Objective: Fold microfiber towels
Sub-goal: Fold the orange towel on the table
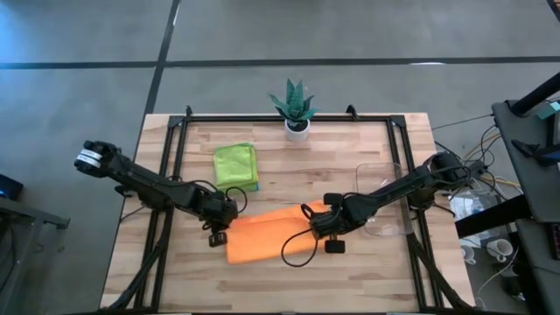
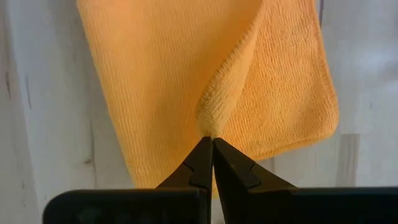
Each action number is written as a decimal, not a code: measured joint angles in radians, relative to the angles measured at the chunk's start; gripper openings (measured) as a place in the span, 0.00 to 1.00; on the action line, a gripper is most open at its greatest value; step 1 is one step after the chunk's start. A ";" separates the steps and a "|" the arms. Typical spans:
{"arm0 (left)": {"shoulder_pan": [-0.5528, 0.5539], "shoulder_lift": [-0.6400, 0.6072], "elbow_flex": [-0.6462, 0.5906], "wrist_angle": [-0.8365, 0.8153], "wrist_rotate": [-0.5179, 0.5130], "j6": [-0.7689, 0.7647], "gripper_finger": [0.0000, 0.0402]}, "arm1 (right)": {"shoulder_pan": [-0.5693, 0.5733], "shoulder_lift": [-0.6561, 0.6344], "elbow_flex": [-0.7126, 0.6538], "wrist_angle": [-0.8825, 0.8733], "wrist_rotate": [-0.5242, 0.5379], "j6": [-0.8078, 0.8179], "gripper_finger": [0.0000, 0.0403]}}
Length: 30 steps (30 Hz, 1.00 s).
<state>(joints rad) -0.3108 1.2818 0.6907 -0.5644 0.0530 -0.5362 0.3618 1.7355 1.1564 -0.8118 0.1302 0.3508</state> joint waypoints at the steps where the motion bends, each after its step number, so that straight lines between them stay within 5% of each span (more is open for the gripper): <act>1: -0.001 -0.007 0.000 0.000 0.001 0.000 0.00 | 0.000 0.000 0.000 0.006 -0.004 -0.006 0.02; 8: -0.004 -0.024 -0.001 0.006 0.069 -0.005 0.00 | 0.000 0.000 0.000 0.010 -0.010 -0.015 0.02; 30: -0.016 -0.151 0.012 -0.055 0.035 0.037 0.00 | -0.014 0.000 0.000 0.017 0.061 -0.060 0.02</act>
<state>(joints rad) -0.3269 1.1309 0.7025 -0.6193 0.0883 -0.4991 0.3477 1.7351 1.1564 -0.7944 0.1915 0.2904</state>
